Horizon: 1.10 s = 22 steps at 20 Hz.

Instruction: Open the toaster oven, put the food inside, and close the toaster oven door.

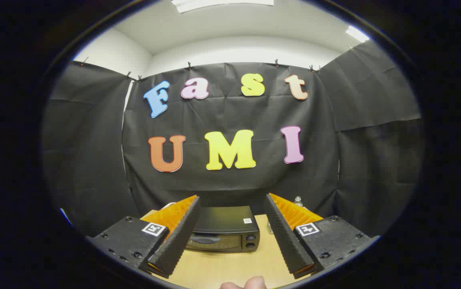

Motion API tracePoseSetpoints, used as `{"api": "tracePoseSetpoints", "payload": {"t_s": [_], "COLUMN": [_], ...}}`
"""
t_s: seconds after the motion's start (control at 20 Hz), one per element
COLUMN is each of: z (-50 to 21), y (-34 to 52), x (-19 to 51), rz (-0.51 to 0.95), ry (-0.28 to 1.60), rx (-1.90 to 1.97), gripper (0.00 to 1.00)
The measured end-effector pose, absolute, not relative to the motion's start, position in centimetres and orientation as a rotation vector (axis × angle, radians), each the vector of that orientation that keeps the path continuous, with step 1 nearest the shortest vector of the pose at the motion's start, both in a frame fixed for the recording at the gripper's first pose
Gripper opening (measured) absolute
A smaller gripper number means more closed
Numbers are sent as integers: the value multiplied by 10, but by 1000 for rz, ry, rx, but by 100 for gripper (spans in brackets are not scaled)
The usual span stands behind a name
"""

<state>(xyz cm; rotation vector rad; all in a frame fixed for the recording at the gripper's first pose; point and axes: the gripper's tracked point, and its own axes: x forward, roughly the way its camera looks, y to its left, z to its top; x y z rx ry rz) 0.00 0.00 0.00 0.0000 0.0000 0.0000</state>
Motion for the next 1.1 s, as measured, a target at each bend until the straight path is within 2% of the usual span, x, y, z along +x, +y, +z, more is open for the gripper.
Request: {"api": "tracePoseSetpoints", "payload": {"t_s": [1.1], "z": [-4], "y": [-3], "x": [13], "rz": [12], "ry": [29], "rx": [-17], "gripper": [100]}}
